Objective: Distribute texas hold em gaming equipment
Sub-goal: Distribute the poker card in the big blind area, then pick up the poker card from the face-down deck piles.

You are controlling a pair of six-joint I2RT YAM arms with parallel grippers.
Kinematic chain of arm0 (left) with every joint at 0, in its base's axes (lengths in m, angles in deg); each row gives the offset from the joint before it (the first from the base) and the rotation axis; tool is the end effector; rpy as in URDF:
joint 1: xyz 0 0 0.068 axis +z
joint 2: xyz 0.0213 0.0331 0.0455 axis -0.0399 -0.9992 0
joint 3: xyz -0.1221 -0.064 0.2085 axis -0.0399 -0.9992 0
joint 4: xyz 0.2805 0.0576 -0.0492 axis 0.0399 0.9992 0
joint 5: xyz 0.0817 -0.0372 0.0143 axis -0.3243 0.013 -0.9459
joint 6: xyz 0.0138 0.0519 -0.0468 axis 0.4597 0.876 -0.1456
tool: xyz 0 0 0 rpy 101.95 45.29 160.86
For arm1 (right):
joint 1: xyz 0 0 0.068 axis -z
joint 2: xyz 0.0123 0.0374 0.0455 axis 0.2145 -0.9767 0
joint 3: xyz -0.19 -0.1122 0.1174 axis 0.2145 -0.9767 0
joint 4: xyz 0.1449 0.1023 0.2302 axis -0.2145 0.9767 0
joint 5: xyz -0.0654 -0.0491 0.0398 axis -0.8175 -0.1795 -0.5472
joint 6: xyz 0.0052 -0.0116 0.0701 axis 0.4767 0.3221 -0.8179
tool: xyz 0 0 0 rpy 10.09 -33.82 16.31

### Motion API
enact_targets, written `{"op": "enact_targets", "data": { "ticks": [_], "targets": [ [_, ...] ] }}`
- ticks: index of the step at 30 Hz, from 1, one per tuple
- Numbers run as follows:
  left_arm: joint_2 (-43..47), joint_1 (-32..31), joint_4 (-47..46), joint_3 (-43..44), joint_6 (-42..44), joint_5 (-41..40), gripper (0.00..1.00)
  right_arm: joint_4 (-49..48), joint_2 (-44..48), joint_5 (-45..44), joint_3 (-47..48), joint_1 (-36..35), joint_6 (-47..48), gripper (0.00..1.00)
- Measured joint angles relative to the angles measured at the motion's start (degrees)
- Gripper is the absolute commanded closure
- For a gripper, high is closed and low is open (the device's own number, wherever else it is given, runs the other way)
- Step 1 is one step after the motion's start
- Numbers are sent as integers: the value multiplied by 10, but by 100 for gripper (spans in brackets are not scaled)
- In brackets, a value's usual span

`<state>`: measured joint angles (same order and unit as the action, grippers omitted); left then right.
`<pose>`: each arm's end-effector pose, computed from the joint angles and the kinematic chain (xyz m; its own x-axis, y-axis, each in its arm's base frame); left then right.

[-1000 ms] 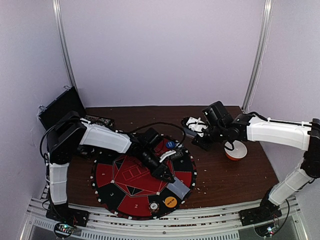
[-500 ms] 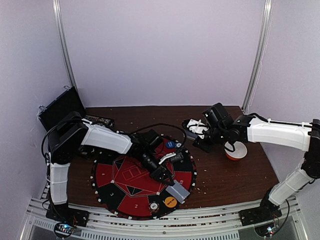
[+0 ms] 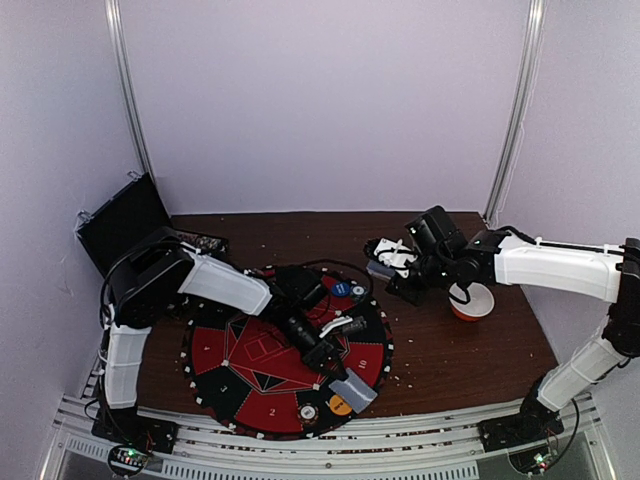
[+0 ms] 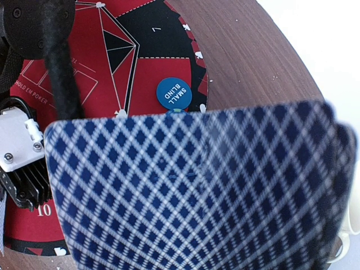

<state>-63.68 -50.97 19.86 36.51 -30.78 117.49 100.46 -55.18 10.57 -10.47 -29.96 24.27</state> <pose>0.2149 -0.3673 0.0434 -0.5887 0.7247 -0.3580 0.6296 0.1334 -0.7654 0.2753 0.2485 0.2083 -0.2353 -0.6977 -0.6766 -0.7939 0.5396 -0.2803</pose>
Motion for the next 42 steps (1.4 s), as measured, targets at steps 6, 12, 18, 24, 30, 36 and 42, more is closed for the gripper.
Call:
{"op": "enact_targets", "data": {
  "ticks": [6,12,18,24,30,36,42],
  "targets": [
    [1,0,-2,1,-6,-3,70,3,0,0,0,0,0,67],
    [4,0,-5,2,-16,-3,61,5,0,0,0,0,0,67],
    [49,21,-19,-10,-26,-25,46,14,6,-5,0,0,1,67],
    [169,75,-63,-57,-32,-32,38,21,21,-6,4,0,3,67],
    [249,116,-141,-109,-82,-47,24,24,21,-3,5,-8,3,67],
    [306,151,-334,-182,-246,-90,11,11,16,11,18,-50,0,67],
    [293,136,-360,-148,-284,-116,3,-11,-14,31,53,-94,-3,67]
  ]
}}
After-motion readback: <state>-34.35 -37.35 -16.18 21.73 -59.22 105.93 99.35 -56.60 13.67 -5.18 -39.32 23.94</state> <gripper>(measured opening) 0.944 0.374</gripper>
